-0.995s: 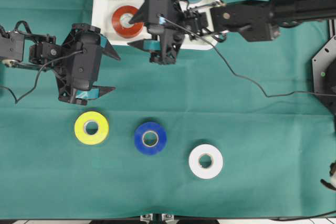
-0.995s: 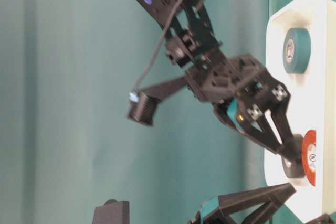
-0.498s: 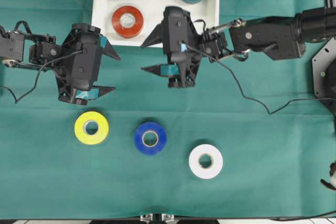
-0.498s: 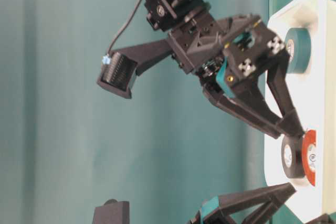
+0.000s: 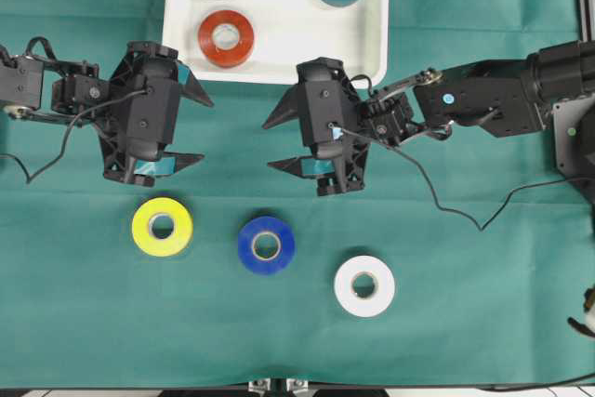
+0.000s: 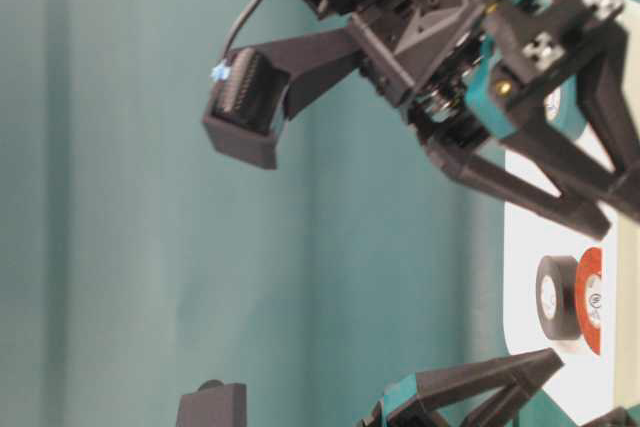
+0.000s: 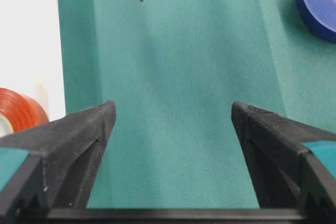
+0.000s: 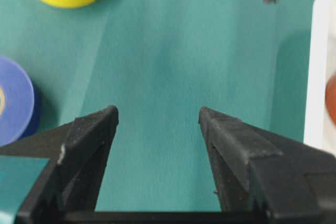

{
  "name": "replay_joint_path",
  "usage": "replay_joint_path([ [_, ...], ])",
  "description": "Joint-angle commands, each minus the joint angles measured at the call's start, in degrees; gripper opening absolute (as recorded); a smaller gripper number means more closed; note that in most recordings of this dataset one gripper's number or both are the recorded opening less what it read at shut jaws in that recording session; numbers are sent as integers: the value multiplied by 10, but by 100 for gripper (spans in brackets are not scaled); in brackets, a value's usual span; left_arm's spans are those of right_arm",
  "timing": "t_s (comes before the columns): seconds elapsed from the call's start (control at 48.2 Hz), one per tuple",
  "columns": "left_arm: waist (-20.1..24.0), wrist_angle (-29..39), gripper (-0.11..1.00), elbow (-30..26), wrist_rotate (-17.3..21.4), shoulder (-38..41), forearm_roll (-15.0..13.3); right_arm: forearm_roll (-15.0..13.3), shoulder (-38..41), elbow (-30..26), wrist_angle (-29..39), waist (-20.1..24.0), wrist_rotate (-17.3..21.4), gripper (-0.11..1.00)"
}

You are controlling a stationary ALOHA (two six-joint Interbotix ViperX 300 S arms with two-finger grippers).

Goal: Put the tape alternately from left to right into the white case.
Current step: 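Withdraw the right gripper down and right, away from the tray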

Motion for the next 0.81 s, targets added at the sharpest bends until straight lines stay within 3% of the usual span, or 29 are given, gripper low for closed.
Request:
replay_joint_path([
  [0.0,-1,-4,70,2,0,-11,-1,2,-18,2,-3,4,1,70],
  [0.788,-1,-4,70,-1,-1,-9,-1,4,-18,29,-3,10,2,70],
])
